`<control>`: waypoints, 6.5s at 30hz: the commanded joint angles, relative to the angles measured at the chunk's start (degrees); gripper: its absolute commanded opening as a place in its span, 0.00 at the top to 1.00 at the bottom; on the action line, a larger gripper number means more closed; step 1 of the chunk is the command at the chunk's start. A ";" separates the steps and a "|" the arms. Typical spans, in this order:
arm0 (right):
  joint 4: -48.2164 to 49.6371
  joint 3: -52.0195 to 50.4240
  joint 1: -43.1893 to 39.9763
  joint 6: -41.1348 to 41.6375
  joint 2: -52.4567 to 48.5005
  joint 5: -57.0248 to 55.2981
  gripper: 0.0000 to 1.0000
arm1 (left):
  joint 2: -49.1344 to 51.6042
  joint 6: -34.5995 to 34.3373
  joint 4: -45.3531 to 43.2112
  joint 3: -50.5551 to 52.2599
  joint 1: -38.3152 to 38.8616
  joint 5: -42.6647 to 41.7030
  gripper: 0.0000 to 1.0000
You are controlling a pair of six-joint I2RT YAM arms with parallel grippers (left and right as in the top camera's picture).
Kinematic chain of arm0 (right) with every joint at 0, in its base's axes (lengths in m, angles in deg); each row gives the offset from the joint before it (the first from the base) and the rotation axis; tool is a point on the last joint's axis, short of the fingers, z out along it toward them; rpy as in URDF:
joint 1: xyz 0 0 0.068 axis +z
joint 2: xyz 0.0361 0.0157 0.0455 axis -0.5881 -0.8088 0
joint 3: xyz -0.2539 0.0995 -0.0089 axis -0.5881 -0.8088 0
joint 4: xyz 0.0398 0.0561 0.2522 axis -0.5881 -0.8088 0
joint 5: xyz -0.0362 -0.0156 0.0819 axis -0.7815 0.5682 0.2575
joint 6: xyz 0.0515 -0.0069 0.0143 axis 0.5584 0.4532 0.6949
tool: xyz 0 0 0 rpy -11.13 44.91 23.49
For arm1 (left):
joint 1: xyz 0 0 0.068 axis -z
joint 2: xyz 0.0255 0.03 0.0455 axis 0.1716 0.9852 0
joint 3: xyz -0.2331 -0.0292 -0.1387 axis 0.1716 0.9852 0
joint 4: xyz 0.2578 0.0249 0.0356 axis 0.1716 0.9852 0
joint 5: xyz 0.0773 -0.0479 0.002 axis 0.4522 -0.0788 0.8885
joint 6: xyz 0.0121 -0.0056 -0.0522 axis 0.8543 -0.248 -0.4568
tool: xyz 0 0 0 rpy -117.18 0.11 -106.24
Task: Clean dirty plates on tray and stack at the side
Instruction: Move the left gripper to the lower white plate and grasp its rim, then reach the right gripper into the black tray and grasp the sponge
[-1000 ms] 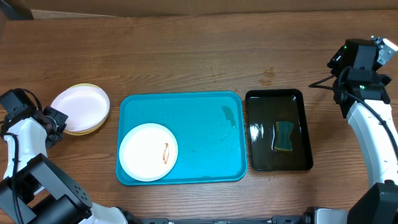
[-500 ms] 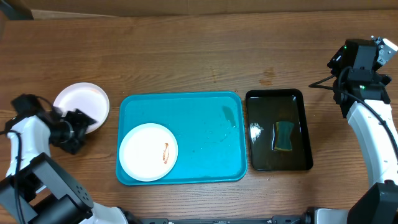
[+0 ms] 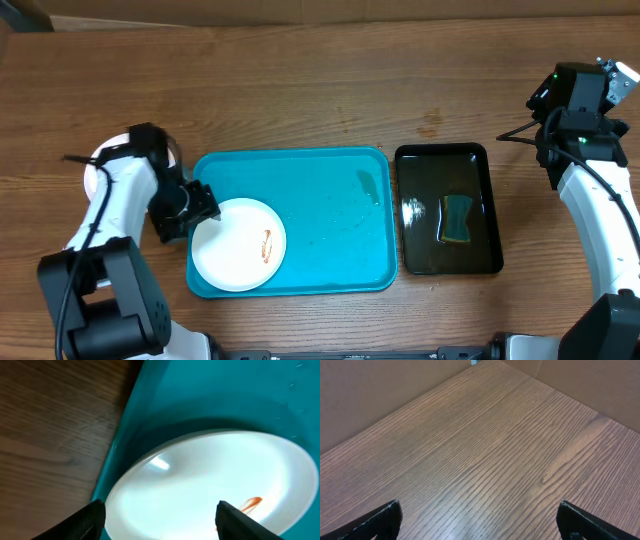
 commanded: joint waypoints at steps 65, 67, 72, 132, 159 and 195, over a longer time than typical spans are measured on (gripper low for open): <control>0.35 0.85 0.13 -0.17 0.02 -0.96 0.00 | -1.62 5.31 -26.16 13.66 27.56 -0.90 0.96; 0.35 0.85 0.13 -0.17 0.02 -0.94 0.00 | -1.62 2.12 -26.38 12.33 27.08 -0.92 0.96; 0.35 0.85 0.13 -0.20 0.02 -0.94 0.00 | -1.62 -5.97 -25.05 8.09 26.34 -1.49 0.96; -32.98 0.87 0.15 8.48 0.07 23.89 0.00 | -1.60 -5.84 -31.71 12.70 26.95 3.43 0.96; -41.46 -1.86 20.96 4.61 0.00 23.06 0.00 | -1.60 -5.81 -30.75 12.70 26.95 3.45 0.95; -17.62 -24.22 21.00 6.16 0.00 33.00 0.01 | -1.60 -5.81 -31.01 12.70 26.95 3.45 0.94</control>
